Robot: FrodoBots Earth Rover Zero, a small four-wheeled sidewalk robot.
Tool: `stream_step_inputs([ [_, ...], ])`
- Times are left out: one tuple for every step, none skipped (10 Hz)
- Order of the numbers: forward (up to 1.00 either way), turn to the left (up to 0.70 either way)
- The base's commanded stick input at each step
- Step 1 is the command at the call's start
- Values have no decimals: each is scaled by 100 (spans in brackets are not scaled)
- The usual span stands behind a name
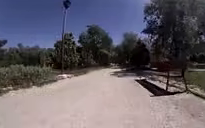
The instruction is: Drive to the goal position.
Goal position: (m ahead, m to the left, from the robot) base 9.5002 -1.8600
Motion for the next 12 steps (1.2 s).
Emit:
stream_step_inputs([
  [70, 1],
  [70, 1],
  [70, 1],
  [70, 1],
  [70, 1],
  [70, 1],
  [70, 1],
  [70, 1],
  [70, 1],
  [70, 1],
  [70, 1],
  [70, 1],
])
